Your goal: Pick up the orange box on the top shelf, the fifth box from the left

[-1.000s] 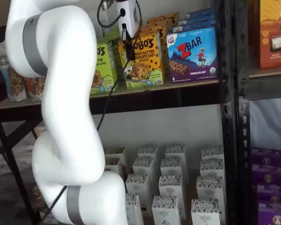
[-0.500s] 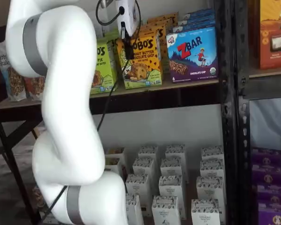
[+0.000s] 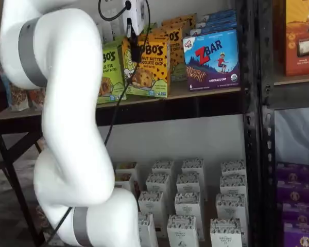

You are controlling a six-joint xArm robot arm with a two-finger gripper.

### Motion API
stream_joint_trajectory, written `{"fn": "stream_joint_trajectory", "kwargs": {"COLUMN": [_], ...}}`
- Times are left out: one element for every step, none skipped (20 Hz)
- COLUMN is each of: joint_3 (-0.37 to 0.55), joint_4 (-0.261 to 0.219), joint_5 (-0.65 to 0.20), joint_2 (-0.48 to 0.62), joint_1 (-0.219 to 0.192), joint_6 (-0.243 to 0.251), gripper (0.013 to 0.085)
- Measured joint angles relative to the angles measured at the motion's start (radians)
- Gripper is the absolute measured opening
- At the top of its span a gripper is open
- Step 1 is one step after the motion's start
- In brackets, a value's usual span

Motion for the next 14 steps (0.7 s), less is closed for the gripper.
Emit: {"fn": "stream_joint_trajectory", "kwargs": {"joint_3": [0.004, 0.009, 0.013, 0.018, 0.022, 0.024, 0.027, 0.028, 0.030, 0.034, 0.038, 0.044, 0.050, 0.059], "joint_4": [0.003, 0.005, 0.007, 0.011, 0.015, 0.018, 0.022, 0.025, 0.029, 0.029, 0.028, 0.030, 0.034, 0.041], "joint_5": [0.012, 0.022, 0.032, 0.045, 0.059, 0.071, 0.084, 0.099, 0.114, 0.127, 0.141, 0.154, 0.164, 0.174], "joint_2": [-0.013, -0.026, -0.038, -0.052, -0.065, -0.076, -0.086, -0.095, -0.104, -0.117, -0.128, -0.139, -0.152, -0.166], "joint_1": [-0.001, -0.003, -0.004, -0.006, -0.009, -0.010, -0.011, -0.013, -0.015, -0.015, -0.015, -0.014, -0.015, -0.018], "joint_6": [0.000, 0.001, 0.001, 0.001, 0.002, 0.002, 0.003, 0.003, 0.004, 0.005, 0.007, 0.008, 0.010, 0.010], "gripper": [0.0410, 0.0410, 0.0410, 0.0410, 0.0410, 0.0410, 0.0410, 0.0410, 0.0410, 0.0410, 0.0410, 0.0410, 0.0410, 0.0410]}}
